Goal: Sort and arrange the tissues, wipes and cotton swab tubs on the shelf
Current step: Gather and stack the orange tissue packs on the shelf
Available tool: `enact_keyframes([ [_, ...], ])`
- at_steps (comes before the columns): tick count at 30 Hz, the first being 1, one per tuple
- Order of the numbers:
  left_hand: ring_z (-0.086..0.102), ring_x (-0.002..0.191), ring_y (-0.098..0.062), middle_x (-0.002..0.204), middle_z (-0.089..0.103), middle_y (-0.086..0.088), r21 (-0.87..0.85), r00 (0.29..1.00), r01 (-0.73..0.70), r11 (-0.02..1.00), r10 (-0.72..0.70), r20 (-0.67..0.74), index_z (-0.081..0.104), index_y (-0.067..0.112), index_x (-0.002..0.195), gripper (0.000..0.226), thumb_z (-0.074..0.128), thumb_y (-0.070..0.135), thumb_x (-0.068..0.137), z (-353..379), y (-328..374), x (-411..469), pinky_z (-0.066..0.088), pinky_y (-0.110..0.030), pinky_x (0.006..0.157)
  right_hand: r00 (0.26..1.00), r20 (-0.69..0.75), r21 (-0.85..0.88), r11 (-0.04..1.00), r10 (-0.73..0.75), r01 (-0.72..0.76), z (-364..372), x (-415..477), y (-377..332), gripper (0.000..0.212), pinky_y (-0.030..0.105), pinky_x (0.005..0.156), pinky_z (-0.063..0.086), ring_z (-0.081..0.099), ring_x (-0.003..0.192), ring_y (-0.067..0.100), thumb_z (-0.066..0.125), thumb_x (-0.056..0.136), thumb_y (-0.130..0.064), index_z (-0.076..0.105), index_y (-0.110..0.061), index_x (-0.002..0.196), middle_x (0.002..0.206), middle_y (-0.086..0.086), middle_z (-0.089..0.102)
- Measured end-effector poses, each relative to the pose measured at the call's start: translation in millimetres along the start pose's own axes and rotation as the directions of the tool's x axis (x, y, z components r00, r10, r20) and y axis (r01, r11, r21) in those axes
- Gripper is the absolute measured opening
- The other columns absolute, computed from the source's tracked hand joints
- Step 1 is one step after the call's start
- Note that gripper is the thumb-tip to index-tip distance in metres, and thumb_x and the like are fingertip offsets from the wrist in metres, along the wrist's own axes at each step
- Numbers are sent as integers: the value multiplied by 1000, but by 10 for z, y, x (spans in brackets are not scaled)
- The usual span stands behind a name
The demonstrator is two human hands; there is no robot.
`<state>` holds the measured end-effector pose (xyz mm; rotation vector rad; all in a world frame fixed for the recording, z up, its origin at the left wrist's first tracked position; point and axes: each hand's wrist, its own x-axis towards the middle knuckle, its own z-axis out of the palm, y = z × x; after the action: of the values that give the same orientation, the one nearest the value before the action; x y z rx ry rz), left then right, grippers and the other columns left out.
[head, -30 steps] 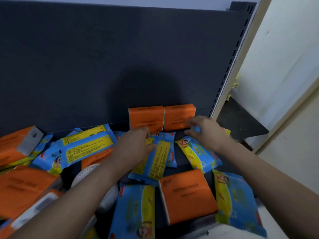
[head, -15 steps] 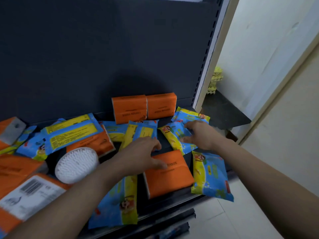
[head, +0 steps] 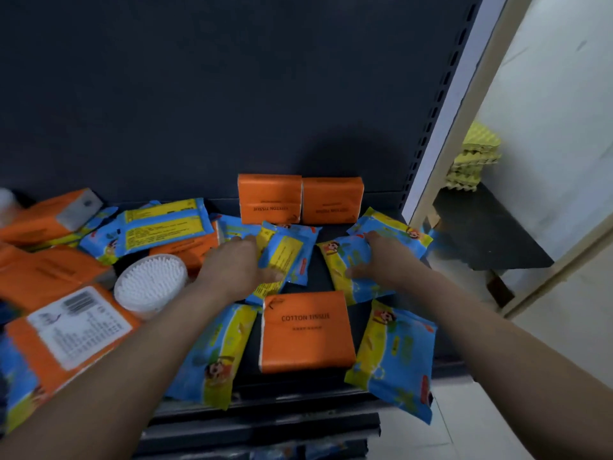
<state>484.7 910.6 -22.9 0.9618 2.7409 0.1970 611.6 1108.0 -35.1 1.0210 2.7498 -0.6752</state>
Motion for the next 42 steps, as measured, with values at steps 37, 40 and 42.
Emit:
enact_keyframes([
  [37,65,70,-22,84,72,-13,-906,874,-150,395,-375,-308,67,5,94,13,56,11,90,-969,-2118,-1423,56,-39,71,748,-440,393,643,-497,658,137,-750,-2633,31,24,77,49,63,85,11,71,75,-7,63,-15,104,94,-1,69],
  [40,66,57,-12,70,72,-2,-942,878,-194,272,-380,-290,67,4,93,11,61,9,86,-1085,-2591,-1775,52,-22,51,704,-461,375,600,-541,707,317,-933,-3215,30,21,73,48,61,82,11,70,75,-7,63,-15,103,94,0,68],
  [42,64,52,-6,68,71,0,-943,862,-180,279,-418,-288,68,5,92,10,64,7,83,-1129,-2864,-1965,50,-22,51,691,-444,386,574,-570,722,441,-1018,-3544,28,19,69,48,62,79,11,68,76,-7,63,-16,102,94,0,69],
])
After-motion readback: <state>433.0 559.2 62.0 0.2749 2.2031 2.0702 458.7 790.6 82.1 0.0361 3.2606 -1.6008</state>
